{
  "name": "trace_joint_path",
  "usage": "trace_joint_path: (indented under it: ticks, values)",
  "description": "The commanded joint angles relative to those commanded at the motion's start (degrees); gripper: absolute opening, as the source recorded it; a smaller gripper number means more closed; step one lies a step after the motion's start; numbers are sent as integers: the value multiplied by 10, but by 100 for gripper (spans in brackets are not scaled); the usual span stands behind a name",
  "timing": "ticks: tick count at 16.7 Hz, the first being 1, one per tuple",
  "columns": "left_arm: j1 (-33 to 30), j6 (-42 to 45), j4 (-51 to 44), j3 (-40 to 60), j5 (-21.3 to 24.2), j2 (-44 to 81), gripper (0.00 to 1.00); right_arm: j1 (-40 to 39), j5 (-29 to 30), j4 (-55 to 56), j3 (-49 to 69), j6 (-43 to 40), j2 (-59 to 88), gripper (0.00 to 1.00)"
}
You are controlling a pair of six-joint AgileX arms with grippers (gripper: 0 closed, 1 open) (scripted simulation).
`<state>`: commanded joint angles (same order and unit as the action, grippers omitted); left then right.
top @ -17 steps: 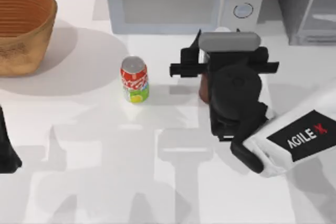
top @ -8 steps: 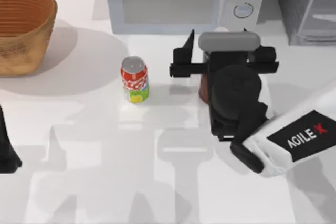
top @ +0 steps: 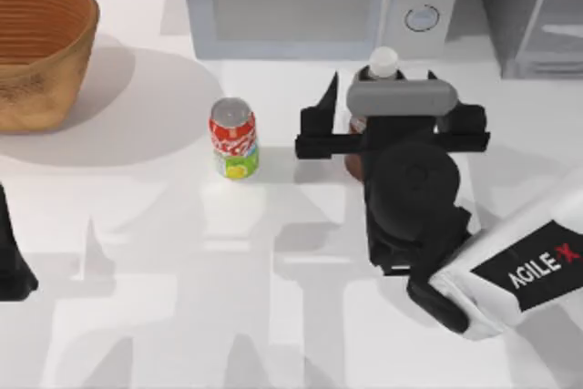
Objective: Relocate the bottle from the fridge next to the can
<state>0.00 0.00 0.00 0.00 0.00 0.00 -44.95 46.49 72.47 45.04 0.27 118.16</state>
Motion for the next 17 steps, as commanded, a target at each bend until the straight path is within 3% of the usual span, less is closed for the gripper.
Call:
trace_joint_path:
  ticks: [7, 17]
  values:
    - [0, 0, 0, 0, 0, 0, 100, 13, -29, -2, -12, 1, -29, 100]
    - [0, 0, 0, 0, 0, 0, 100, 164, -299, -109, -177, -1, -404, 100]
